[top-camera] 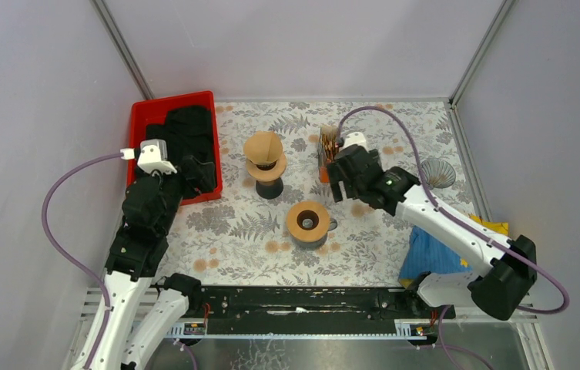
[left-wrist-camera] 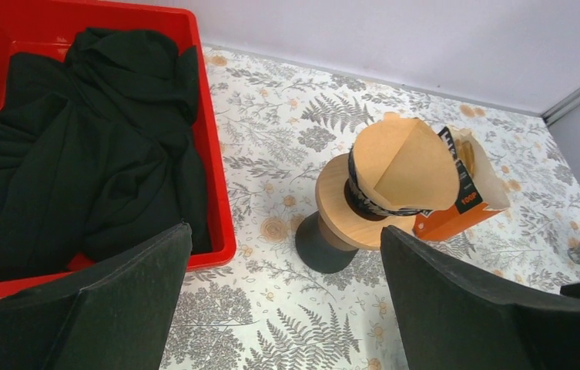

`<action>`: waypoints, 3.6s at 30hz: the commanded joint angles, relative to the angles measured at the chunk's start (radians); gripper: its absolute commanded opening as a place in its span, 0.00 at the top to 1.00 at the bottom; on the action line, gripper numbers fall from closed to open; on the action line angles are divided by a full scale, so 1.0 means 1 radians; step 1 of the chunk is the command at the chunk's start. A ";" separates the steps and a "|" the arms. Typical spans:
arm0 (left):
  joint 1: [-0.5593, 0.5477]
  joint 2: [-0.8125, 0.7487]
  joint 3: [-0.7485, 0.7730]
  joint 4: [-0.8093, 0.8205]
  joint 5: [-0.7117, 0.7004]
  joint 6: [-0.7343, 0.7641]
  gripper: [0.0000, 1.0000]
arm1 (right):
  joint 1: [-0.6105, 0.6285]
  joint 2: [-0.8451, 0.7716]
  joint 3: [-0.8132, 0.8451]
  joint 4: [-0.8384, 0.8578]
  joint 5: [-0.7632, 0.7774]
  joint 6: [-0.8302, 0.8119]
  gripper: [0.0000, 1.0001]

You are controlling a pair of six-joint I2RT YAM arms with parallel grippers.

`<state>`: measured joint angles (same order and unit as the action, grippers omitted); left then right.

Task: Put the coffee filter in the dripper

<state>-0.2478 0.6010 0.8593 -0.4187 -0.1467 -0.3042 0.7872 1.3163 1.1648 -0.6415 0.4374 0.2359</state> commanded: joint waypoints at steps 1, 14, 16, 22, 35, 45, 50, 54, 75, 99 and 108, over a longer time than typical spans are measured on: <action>-0.042 -0.029 -0.005 0.040 -0.022 0.009 0.00 | -0.111 -0.059 -0.037 0.043 0.110 0.003 0.08; -0.139 -0.065 -0.005 0.032 -0.059 0.019 0.00 | -0.565 -0.128 -0.205 0.295 0.081 0.109 0.11; -0.147 -0.068 -0.004 0.032 -0.063 0.019 0.00 | -0.624 -0.123 -0.217 0.325 0.070 0.120 0.11; -0.164 -0.075 -0.005 0.032 -0.067 0.019 0.00 | -0.814 -0.104 -0.256 0.416 0.004 0.147 0.14; -0.184 -0.076 -0.006 0.032 -0.070 0.020 0.00 | -1.083 0.090 -0.247 0.534 -0.228 0.177 0.30; -0.185 -0.070 -0.008 0.032 -0.068 0.019 0.00 | -1.144 0.197 -0.245 0.581 -0.294 0.188 0.52; -0.183 -0.068 -0.008 0.032 -0.066 0.018 0.00 | -1.149 0.210 -0.243 0.580 -0.302 0.179 0.64; -0.183 -0.062 -0.008 0.034 -0.063 0.020 0.00 | -1.149 0.204 -0.236 0.559 -0.314 0.174 0.82; -0.151 -0.015 -0.014 0.045 0.009 0.007 0.00 | -1.144 -0.010 -0.358 0.526 -0.772 0.252 1.00; -0.150 0.099 -0.007 -0.014 0.355 -0.261 0.00 | -0.710 -0.294 -0.321 0.326 -0.921 0.163 1.00; -0.159 0.183 -0.025 0.002 0.487 -0.352 0.01 | -0.541 -0.382 -0.300 0.342 -0.919 0.217 1.00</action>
<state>-0.4030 0.7692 0.8486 -0.4377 0.2588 -0.5972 0.2077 0.9718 0.7998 -0.3309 -0.4477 0.4244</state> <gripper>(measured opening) 0.995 0.034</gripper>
